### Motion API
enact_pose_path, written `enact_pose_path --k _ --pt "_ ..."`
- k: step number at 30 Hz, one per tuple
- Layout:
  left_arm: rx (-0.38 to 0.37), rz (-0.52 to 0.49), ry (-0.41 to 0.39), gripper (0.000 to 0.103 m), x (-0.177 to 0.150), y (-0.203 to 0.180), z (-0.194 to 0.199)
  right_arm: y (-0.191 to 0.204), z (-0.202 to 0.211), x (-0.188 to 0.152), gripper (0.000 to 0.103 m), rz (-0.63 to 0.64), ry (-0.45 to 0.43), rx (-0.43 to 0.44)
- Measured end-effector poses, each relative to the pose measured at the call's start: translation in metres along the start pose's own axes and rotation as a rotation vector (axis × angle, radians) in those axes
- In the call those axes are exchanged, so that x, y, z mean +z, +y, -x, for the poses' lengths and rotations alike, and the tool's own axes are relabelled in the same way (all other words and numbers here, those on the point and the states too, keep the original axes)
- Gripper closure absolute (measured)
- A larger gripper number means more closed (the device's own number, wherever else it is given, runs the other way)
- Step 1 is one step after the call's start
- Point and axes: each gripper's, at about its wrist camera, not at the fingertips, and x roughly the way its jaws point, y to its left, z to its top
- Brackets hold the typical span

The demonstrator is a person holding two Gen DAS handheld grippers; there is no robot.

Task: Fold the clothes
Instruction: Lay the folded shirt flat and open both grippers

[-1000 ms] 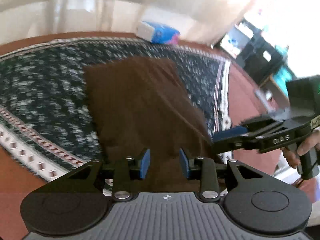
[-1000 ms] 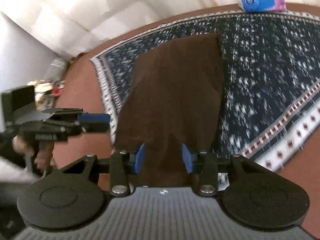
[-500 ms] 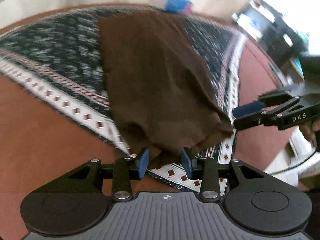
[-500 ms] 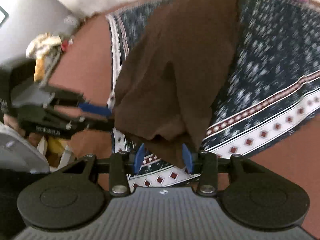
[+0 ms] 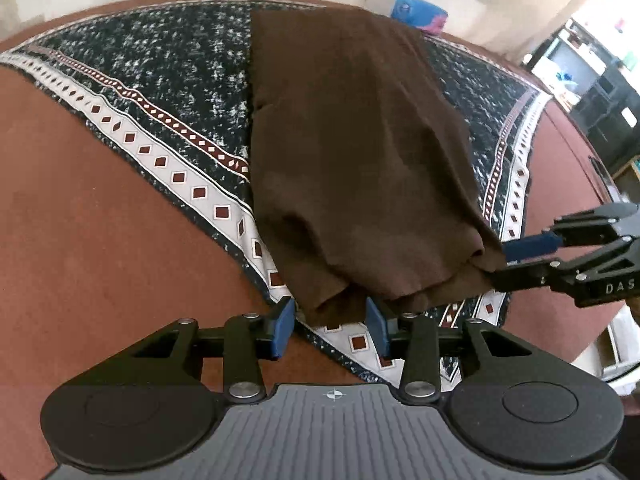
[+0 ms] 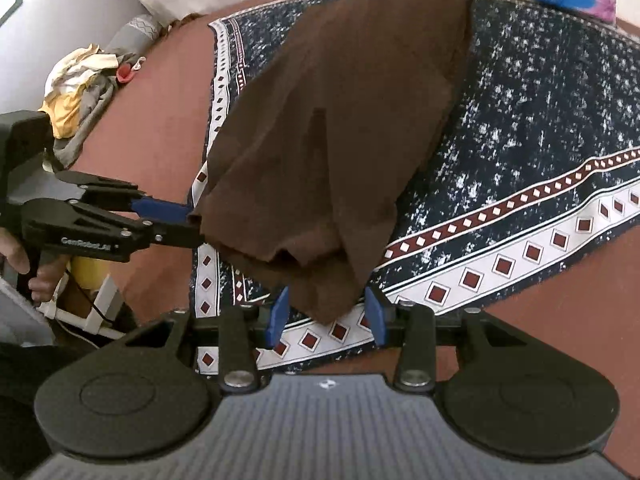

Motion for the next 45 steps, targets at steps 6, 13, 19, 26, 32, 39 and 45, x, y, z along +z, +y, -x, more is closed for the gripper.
enact_pose_path --k 6,13,19,26,32,39,45 --pt "0.024 0.004 0.005 0.071 0.001 -0.001 0.000 0.002 -0.001 -0.001 0.060 0.007 0.001 -0.020" --pt "0.035 0.029 0.001 0.098 0.000 0.005 0.001 -0.011 0.000 0.000 0.092 -0.039 0.007 -0.040" --pt "0.006 0.037 -0.004 0.085 -0.002 0.007 0.004 -0.015 0.004 0.000 0.096 -0.051 0.006 -0.038" --pt "-0.031 0.024 -0.004 0.068 -0.002 0.006 0.009 -0.009 0.008 -0.001 0.091 -0.044 -0.001 -0.035" --pt "-0.029 0.036 0.022 0.066 -0.003 0.008 0.003 -0.006 0.005 -0.003 0.088 -0.042 0.011 -0.043" --pt "-0.039 0.037 0.007 0.066 0.002 0.005 0.001 -0.005 0.003 -0.002 0.082 -0.048 0.015 -0.054" --pt "-0.044 0.039 -0.009 0.066 0.003 0.006 0.004 -0.006 0.003 -0.004 0.082 -0.067 0.007 -0.067"
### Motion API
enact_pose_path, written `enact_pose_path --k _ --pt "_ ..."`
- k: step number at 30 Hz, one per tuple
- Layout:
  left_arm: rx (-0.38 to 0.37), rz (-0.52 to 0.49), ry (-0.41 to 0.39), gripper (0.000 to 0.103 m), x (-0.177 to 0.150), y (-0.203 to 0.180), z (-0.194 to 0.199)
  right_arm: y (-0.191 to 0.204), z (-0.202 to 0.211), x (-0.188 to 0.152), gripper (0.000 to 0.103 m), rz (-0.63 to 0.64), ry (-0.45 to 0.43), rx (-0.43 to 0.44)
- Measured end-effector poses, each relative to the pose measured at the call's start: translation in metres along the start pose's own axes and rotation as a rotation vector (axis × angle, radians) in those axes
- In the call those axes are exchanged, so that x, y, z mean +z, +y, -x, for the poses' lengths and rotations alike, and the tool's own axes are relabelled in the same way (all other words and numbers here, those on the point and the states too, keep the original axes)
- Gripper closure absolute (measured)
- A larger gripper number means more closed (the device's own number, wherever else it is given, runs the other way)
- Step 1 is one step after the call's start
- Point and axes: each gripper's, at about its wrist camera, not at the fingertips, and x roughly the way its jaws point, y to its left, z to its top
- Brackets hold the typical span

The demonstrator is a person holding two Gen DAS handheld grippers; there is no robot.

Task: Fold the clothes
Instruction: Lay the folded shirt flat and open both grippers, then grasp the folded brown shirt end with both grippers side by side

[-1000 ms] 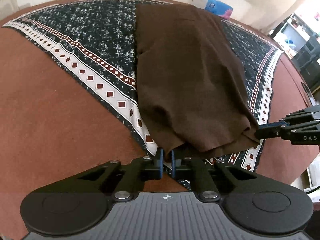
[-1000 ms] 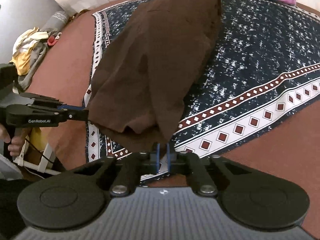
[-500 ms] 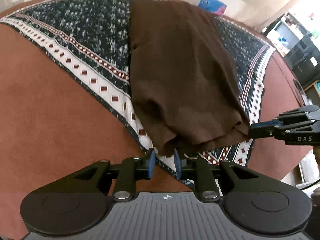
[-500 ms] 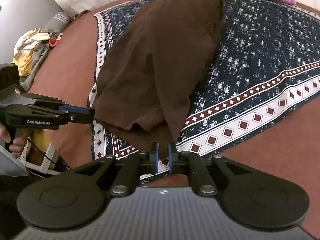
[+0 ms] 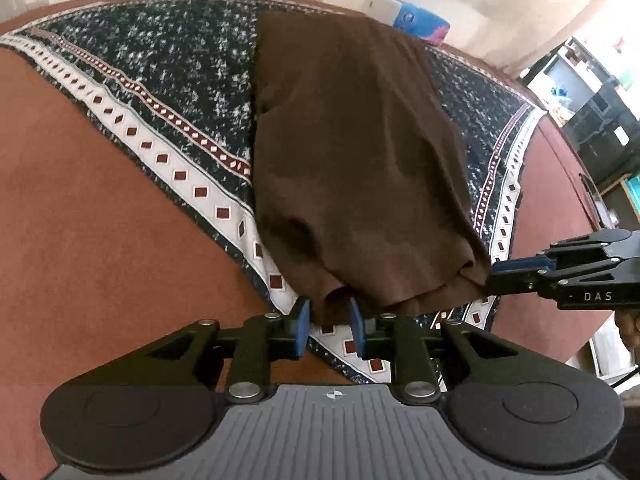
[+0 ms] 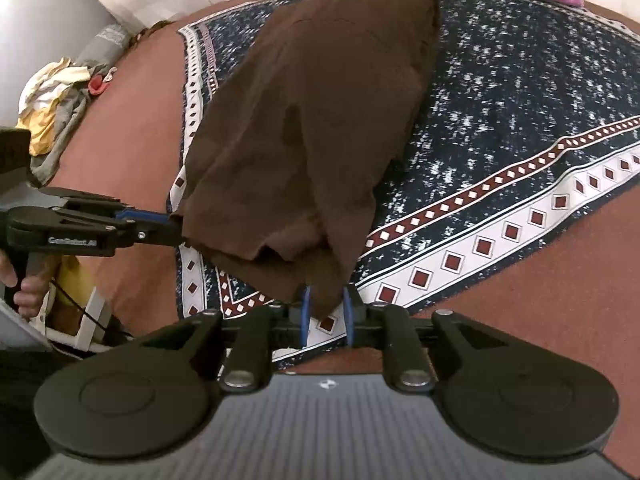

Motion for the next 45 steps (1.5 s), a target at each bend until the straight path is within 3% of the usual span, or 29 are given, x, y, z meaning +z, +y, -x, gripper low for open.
enact_pose_path --k 7,9,10,12,13,14,15,17,26,31,37,40,44,45 --pt "0.015 -0.009 0.001 0.066 0.000 0.000 -0.003 0.006 0.000 -0.002 0.078 0.017 -0.007 -0.031" --pt "0.014 -0.007 0.001 0.066 0.000 0.001 -0.004 0.008 0.001 -0.003 0.063 0.031 -0.011 -0.041" --pt "0.013 -0.005 -0.001 0.066 0.000 0.001 -0.004 0.009 0.001 -0.003 0.062 0.038 -0.012 -0.047" --pt "0.015 -0.005 -0.004 0.092 0.001 0.001 -0.004 0.010 -0.001 -0.004 0.063 0.052 -0.020 -0.052" --pt "0.016 -0.004 -0.003 0.099 0.001 0.003 -0.005 0.012 -0.002 -0.003 0.063 0.060 -0.016 -0.053" --pt "0.021 0.001 -0.002 0.102 0.001 0.004 -0.005 0.013 -0.002 -0.003 0.071 0.067 -0.012 -0.053" --pt "0.022 0.007 -0.007 0.102 0.000 0.005 -0.004 0.015 -0.003 -0.002 0.086 0.075 -0.009 -0.053" --pt "0.024 0.014 -0.017 0.103 -0.001 0.007 -0.002 0.014 -0.001 -0.002 0.100 0.066 -0.005 -0.047" --pt "0.033 0.021 -0.051 0.103 -0.001 0.014 0.013 0.007 0.019 0.004 0.101 0.009 -0.044 -0.001" --pt "0.030 0.058 -0.026 0.103 -0.006 0.020 0.008 0.003 0.006 -0.002 0.103 0.018 0.031 -0.034" --pt "-0.008 0.013 -0.033 0.103 0.006 0.014 0.015 -0.005 0.021 0.005 0.103 -0.066 -0.008 0.061" --pt "-0.010 0.007 -0.024 0.103 0.008 0.012 0.014 0.001 0.019 0.009 0.097 -0.015 -0.013 0.016" --pt "-0.009 0.011 -0.024 0.103 0.008 0.013 0.013 0.011 0.009 0.003 0.073 0.015 -0.002 -0.009" --pt "-0.009 0.012 -0.025 0.103 0.009 0.013 0.013 0.014 0.005 0.002 0.072 0.021 0.000 -0.015"
